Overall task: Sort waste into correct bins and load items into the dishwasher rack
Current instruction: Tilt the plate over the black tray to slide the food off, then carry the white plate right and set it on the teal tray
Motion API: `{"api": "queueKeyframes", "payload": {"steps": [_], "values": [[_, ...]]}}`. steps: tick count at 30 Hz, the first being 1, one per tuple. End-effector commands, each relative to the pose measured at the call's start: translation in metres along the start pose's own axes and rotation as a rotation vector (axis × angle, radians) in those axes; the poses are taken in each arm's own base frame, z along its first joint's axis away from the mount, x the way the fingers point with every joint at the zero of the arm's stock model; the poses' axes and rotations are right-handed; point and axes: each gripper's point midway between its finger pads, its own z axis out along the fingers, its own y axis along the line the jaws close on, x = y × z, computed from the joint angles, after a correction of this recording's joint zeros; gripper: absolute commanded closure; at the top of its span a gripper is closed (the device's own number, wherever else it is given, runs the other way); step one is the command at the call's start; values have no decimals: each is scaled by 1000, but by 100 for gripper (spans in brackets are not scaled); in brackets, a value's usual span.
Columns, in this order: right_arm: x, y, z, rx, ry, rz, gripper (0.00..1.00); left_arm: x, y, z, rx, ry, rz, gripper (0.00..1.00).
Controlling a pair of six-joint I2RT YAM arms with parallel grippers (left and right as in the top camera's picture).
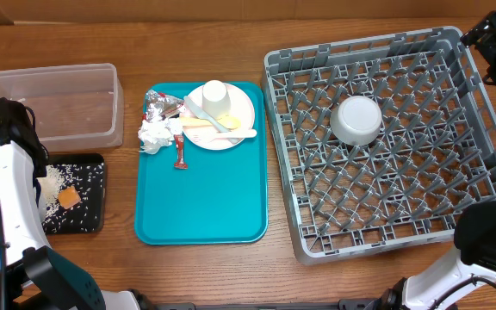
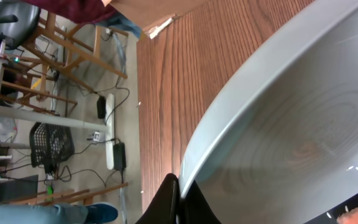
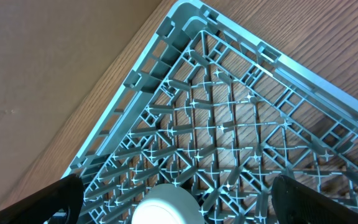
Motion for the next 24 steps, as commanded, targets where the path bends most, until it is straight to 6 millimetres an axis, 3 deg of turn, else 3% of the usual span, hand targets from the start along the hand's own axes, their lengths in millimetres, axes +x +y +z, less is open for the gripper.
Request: {"api": "queueKeyframes", "payload": {"steps": [1,6,14,18,22,24], "values": [[-5,5,-11,-18,-27,-4,0,-3,2,-5,0,-17,-7,96],[-5,5,-11,-18,-27,-4,0,-5,8,-18,37,26,-6,96],[-5,5,-11,-18,-27,-4,0,-24,15,-78,295,143,-64,96],[-5,5,-11,-18,-27,-4,0,-15,-15,-123,622,243,63,96],[-5,5,-11,-18,-27,-4,0,7,-44,-172,968,320,281,96],[-5,5,-11,-18,-27,-4,0,20,-49,-187,1040,334,371,96]]}}
